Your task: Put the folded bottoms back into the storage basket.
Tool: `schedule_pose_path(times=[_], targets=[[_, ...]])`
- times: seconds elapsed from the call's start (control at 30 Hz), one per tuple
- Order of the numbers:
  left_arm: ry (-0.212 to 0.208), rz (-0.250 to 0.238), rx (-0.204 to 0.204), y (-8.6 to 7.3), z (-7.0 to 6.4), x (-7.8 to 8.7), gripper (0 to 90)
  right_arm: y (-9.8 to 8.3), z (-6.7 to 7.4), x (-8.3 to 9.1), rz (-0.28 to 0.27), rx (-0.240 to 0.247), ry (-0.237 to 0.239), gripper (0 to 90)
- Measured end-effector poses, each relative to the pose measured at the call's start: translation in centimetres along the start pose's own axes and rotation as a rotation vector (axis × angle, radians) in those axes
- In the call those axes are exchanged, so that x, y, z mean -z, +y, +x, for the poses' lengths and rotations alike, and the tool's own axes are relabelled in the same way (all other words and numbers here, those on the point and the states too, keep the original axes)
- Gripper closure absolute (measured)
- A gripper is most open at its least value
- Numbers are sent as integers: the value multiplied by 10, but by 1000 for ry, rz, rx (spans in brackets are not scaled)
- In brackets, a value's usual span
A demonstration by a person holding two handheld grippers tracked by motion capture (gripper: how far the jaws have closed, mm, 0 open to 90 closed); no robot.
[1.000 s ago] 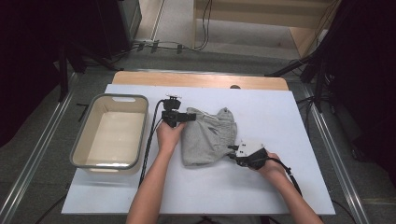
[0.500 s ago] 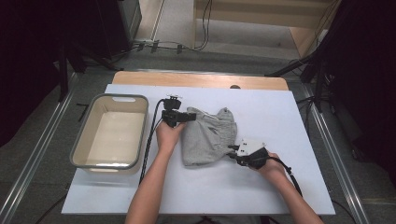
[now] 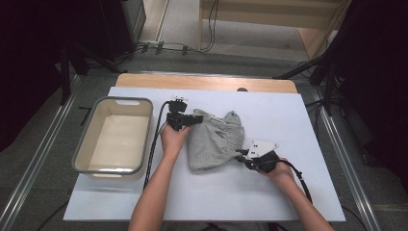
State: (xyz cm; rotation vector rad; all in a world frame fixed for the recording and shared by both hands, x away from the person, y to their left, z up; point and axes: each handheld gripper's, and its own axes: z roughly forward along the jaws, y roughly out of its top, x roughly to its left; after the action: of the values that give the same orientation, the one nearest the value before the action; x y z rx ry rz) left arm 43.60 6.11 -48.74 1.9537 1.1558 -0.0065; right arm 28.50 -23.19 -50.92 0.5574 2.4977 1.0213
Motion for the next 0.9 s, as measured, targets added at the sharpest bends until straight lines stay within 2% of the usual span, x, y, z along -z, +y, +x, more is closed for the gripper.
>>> schedule_pose_path(times=[0.1, 0.3, 0.9], targets=[[2, -16, -17, 1, -4, 2, 687, -1, -2, 2, -13, -32, 16, 742], [-7, -32, -40, 3, -9, 6, 688, -2, -5, 4, -29, -59, 29, 745], [-41, -80, -80, 8, -24, 16, 693, -2, -10, 16, -82, -115, 61, 749]])
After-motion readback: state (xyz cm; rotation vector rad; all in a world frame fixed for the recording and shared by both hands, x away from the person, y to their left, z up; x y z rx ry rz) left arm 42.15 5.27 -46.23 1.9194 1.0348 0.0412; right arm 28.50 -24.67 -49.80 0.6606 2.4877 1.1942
